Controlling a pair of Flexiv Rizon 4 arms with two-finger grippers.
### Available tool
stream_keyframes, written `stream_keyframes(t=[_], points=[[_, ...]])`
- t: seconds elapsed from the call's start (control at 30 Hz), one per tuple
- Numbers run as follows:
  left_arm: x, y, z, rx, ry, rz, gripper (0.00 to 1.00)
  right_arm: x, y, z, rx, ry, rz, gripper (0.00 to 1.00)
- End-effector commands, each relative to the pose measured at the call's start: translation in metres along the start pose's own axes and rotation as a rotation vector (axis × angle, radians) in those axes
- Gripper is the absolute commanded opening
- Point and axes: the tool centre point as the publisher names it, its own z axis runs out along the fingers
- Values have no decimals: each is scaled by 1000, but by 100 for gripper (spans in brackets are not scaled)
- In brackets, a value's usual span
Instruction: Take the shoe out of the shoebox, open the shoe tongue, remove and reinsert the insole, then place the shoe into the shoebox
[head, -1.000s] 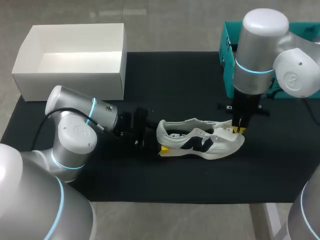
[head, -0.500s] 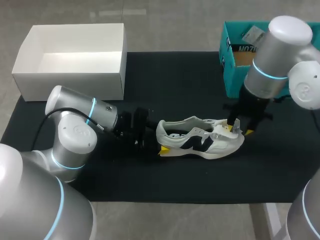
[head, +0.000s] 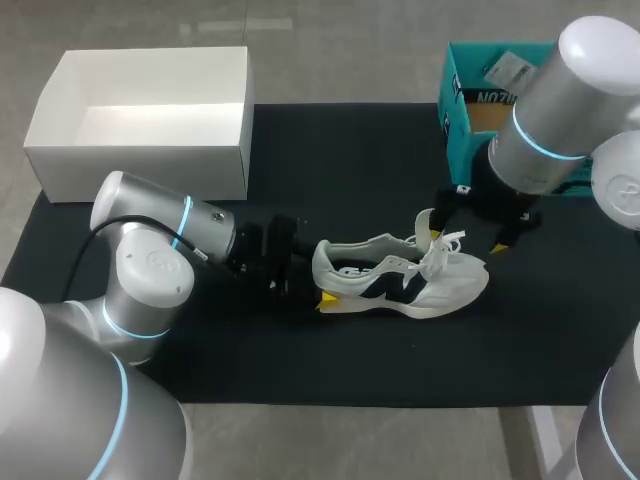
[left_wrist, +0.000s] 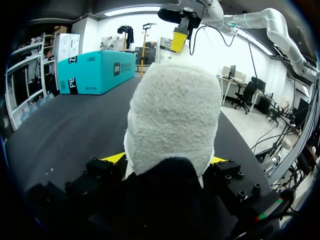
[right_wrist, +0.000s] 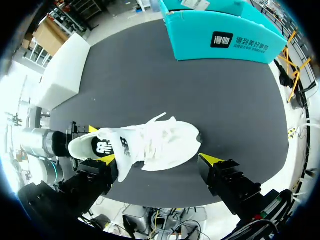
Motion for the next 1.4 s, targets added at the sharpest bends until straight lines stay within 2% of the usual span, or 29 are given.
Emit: stream_keyframes(t=[0.03, 0.1, 0.2, 0.4, 1.4], points=[[-2, 1, 1, -1, 1, 0, 0, 11, -5, -21, -56, 30, -80, 100], [-2, 1, 1, -1, 1, 0, 0, 26, -2, -28, -45, 54, -173, 100], [-2, 1, 1, -1, 1, 0, 0, 52, 2, -35, 23, 124, -403, 100], [-2, 1, 1, -1, 1, 0, 0, 104, -8, -45, 328, 270, -798, 100], [-2, 1, 1, -1, 1, 0, 0, 104, -8, -45, 328, 270, -798, 100]])
